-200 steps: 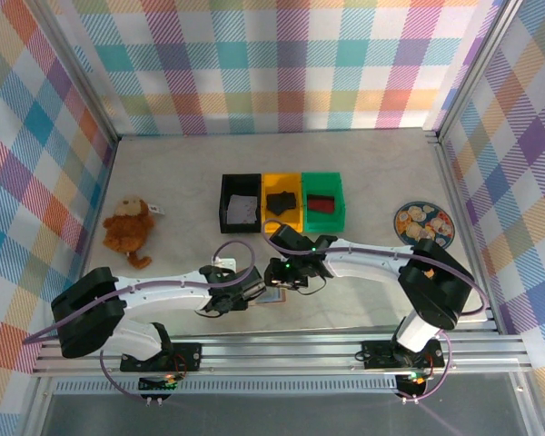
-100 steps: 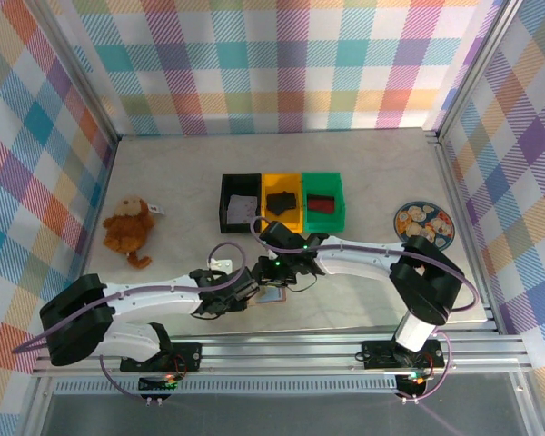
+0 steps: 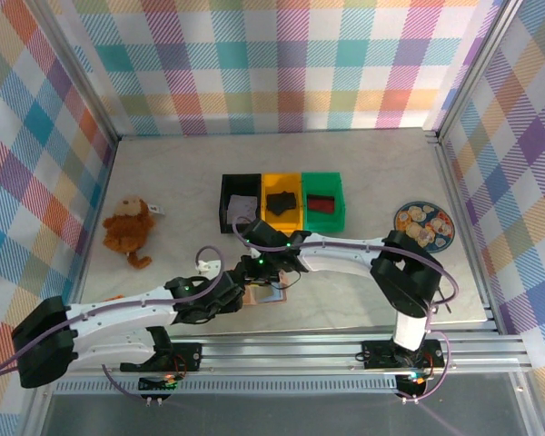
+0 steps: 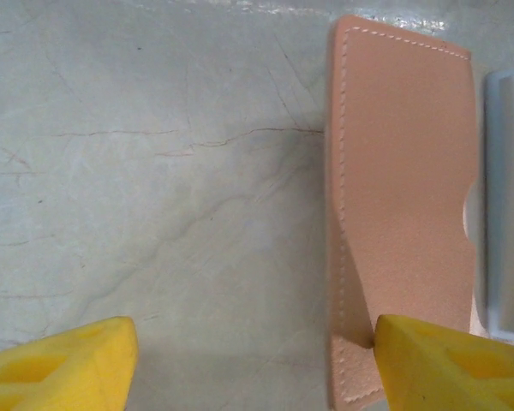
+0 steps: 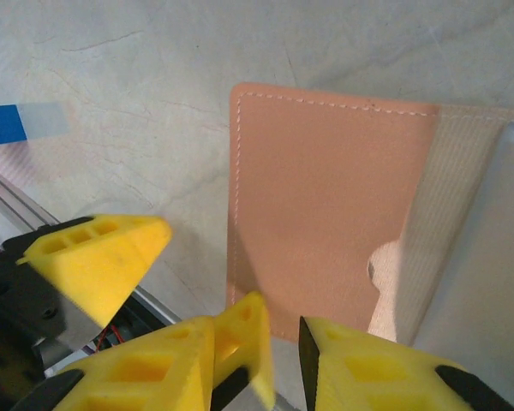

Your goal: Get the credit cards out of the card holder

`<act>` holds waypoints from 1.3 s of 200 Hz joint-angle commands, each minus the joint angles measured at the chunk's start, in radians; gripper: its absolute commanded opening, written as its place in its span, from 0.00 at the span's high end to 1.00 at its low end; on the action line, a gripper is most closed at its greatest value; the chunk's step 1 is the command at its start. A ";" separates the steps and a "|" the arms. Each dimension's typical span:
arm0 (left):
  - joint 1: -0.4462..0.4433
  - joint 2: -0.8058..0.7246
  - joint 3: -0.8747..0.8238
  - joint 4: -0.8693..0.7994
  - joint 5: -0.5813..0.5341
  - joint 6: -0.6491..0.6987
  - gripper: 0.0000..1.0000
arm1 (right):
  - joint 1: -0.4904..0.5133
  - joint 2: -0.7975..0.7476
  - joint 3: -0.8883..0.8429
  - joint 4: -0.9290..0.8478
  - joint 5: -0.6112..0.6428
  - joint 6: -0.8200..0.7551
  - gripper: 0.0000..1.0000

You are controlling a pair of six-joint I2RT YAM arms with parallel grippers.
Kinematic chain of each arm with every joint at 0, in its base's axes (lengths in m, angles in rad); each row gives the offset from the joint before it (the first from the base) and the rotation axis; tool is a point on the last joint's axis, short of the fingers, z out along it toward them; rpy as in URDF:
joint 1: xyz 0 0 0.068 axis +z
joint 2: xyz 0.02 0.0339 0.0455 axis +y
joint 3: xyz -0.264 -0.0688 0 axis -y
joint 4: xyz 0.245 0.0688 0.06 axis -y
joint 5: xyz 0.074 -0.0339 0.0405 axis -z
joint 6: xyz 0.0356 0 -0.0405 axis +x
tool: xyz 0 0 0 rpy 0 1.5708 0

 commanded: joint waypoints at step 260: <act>0.014 0.038 -0.036 -0.007 -0.024 -0.014 0.27 | -0.031 -0.087 -0.078 -0.011 0.062 -0.073 0.65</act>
